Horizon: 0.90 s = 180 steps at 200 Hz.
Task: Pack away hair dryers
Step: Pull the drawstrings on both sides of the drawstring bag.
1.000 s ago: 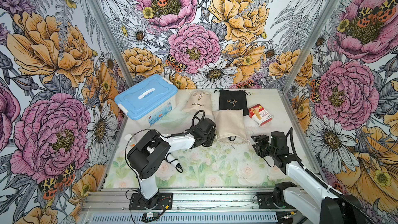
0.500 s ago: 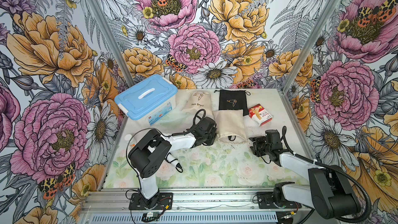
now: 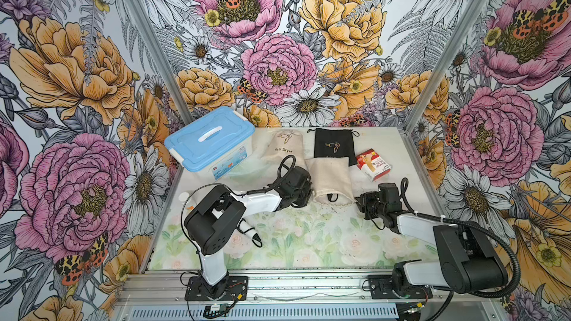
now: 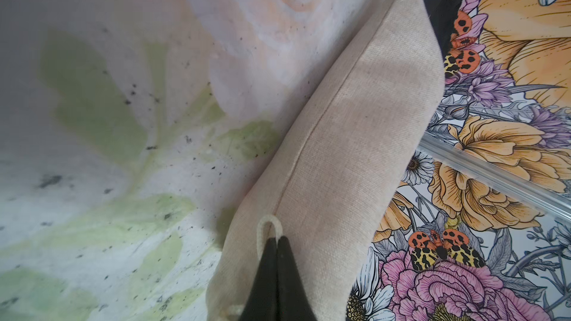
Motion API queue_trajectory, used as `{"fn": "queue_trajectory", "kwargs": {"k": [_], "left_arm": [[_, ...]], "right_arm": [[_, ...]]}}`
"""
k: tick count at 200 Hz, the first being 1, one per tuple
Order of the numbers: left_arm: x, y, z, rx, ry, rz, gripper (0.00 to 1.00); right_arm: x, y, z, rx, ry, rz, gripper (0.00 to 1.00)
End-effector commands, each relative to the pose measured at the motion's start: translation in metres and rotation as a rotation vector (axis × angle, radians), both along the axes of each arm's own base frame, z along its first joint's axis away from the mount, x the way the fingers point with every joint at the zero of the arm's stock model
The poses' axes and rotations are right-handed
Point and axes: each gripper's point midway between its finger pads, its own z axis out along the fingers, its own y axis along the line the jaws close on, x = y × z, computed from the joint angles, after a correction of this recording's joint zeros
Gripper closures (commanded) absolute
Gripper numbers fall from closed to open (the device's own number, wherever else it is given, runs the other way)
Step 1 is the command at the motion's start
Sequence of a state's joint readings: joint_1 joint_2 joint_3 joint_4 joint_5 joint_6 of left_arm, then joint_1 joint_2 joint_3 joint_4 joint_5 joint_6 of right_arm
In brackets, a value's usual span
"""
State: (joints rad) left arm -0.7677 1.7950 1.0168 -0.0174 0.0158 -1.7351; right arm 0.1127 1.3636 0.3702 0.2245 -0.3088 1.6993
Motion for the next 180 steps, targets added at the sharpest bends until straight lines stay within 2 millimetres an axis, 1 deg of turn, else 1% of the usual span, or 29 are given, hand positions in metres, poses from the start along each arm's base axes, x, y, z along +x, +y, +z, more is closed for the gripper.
{"fn": "queue_trajectory", "kwargs": {"k": [1, 17, 35, 46, 64, 92, 132, 160, 180], "left_arm": [[0.008, -0.001, 0.001, -0.002, -0.020, -0.004, 1.00], [0.009, 0.002, 0.001, 0.008, -0.027, -0.004, 1.00], [0.011, 0.008, 0.006, 0.015, -0.047, 0.001, 1.00], [0.014, 0.016, 0.012, 0.021, -0.068, 0.007, 1.00], [0.016, 0.034, 0.021, 0.046, -0.098, 0.028, 1.00], [0.016, 0.066, 0.036, 0.102, -0.130, 0.066, 1.00], [0.020, 0.105, 0.051, 0.139, -0.166, 0.128, 1.00], [0.022, 0.127, 0.071, 0.182, -0.206, 0.159, 1.00], [0.024, 0.142, 0.084, 0.206, -0.236, 0.186, 1.00]], "right_arm": [[0.005, -0.001, 0.005, -0.005, -0.028, -0.016, 1.00], [0.007, -0.004, 0.008, -0.009, -0.038, -0.022, 1.00], [0.009, -0.008, 0.013, -0.015, -0.057, -0.032, 1.00], [0.011, -0.011, 0.018, -0.025, -0.076, -0.038, 1.00], [0.014, -0.021, 0.025, -0.051, -0.093, -0.052, 1.00], [0.022, -0.043, 0.039, -0.077, -0.129, -0.078, 1.00], [0.031, -0.080, 0.068, -0.145, -0.180, -0.123, 1.00], [0.033, -0.111, 0.089, -0.194, -0.213, -0.165, 1.00], [0.032, -0.129, 0.097, -0.211, -0.228, -0.194, 1.00]]}}
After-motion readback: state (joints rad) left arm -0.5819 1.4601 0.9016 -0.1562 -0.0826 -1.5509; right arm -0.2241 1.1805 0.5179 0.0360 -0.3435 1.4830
